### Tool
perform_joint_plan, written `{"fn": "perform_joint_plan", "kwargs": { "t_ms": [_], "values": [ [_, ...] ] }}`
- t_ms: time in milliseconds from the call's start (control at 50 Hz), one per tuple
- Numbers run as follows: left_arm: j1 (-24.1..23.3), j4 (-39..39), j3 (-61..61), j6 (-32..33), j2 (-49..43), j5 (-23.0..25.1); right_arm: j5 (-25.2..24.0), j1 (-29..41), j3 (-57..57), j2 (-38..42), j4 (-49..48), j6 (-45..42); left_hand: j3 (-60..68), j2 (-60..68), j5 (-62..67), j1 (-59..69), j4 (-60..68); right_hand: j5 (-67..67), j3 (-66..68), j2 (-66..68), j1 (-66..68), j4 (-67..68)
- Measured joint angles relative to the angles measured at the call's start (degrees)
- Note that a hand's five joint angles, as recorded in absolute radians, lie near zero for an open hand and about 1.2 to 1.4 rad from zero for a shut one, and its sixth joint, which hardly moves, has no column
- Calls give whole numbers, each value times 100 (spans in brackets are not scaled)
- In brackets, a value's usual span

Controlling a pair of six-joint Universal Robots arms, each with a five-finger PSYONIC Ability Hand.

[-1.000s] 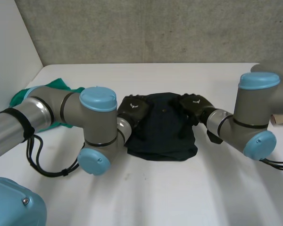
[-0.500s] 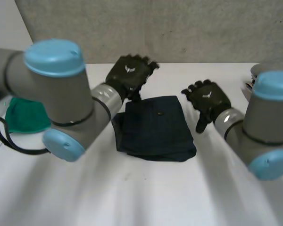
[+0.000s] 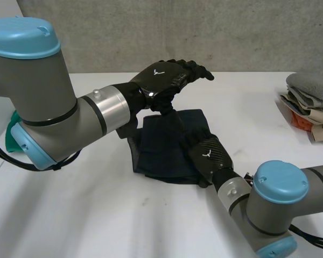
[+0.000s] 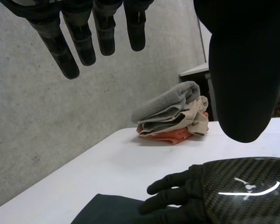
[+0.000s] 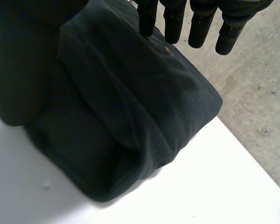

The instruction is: Fold the laundry.

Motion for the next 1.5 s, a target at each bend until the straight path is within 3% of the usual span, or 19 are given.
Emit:
{"fn": "perform_joint_plan", "kwargs": {
  "t_ms": [400,480,580,820,1000,1160,1320,1500],
  "values": [
    [-3,27,0,21,-53,-116,-64,-44,-938,507,-129,-72,0,0,-1,0,0,175,234,225,36,128],
    [3,25,-1,20,-45,-117,-72,-26,-1162,612,-128,-58,0,0,0,0,0,1275,1629,1621,1512,1519],
    [17,27,1,18,-25,-120,-96,-12,-1569,778,-129,5,0,0,0,0,0,4636,5231,5336,4527,5177],
    [109,234,47,-6,258,-209,-155,-241,-2972,598,-82,817,108,94,99,106,84,5096,5429,5470,4826,5601],
    [151,349,50,-24,529,-335,-187,-1114,-3813,76,-125,1266,109,94,103,118,84,5120,5429,5470,4839,5648],
    [58,343,13,-25,545,-329,-604,-2604,-4550,8,-211,2070,109,94,103,118,84,5176,5429,5470,4839,5649],
    [-98,342,-46,-16,501,-321,-1447,-4119,-5060,977,-530,2881,109,94,103,118,84,5211,5454,5480,4839,5657],
    [-199,370,-238,-13,482,-331,-2981,-5300,-4768,2428,-1270,3038,196,185,191,213,168,5326,5479,5480,4839,5668]
  ]
}}
